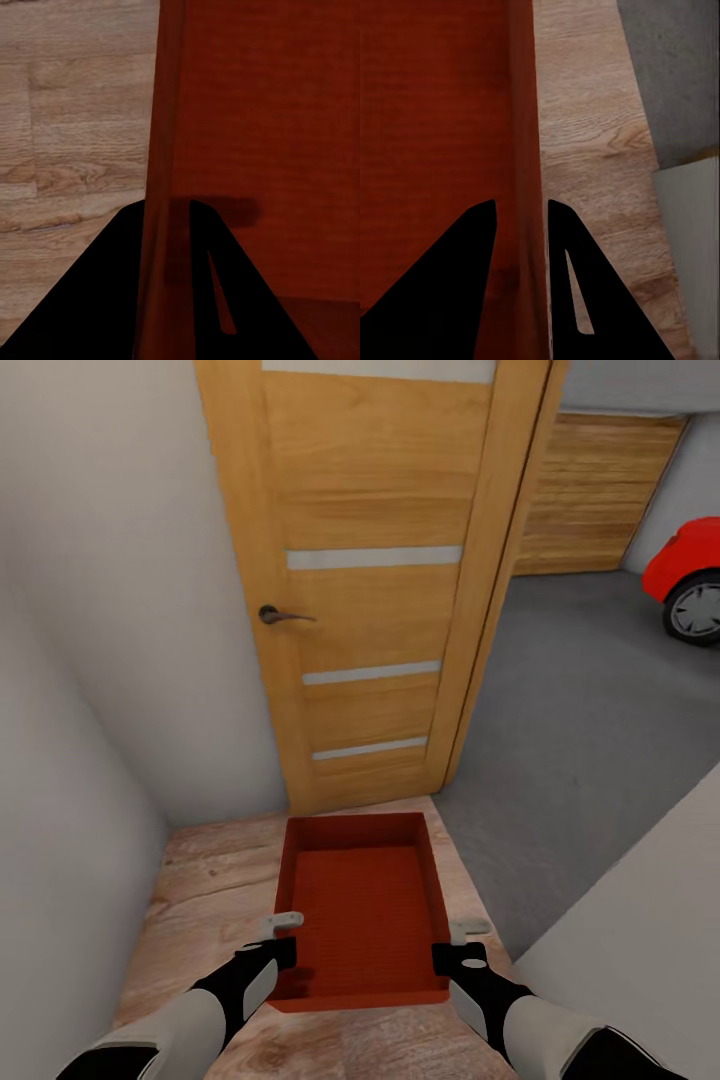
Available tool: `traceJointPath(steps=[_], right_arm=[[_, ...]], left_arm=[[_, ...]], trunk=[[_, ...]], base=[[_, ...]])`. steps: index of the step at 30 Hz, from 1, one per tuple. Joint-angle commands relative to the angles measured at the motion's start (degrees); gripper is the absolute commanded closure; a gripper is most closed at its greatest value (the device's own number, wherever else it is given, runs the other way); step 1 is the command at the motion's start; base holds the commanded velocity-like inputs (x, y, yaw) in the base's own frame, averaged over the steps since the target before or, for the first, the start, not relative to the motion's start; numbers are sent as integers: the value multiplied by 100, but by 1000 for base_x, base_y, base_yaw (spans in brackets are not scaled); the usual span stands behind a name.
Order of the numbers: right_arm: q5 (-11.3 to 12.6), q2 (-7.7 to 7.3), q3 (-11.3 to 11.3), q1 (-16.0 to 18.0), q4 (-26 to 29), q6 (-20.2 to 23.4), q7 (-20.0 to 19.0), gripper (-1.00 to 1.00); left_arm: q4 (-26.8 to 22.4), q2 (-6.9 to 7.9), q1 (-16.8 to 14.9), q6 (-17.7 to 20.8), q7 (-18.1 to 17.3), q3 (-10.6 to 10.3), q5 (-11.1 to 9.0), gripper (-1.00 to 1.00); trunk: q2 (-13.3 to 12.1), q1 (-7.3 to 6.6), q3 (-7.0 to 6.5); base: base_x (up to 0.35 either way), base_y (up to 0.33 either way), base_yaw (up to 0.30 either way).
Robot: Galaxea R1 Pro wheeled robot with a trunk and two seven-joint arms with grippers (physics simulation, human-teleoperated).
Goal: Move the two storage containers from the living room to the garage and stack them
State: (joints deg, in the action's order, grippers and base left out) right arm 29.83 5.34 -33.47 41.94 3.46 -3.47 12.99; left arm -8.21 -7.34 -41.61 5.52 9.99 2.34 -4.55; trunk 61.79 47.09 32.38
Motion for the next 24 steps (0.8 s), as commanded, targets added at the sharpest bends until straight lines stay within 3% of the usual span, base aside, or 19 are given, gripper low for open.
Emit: traceJointPath(steps=[1,24], right_arm=[[-30,-36,139,7,23,-102,-235,100],[-30,-33,139,7,23,-102,-243,100]], left_arm=[[48,198,4,30,29,-225,-196,100],[48,198,4,28,29,-225,-196,100]], trunk=[[3,0,5],[3,0,5]], base=[[0,0,-285],[0,0,-285]])
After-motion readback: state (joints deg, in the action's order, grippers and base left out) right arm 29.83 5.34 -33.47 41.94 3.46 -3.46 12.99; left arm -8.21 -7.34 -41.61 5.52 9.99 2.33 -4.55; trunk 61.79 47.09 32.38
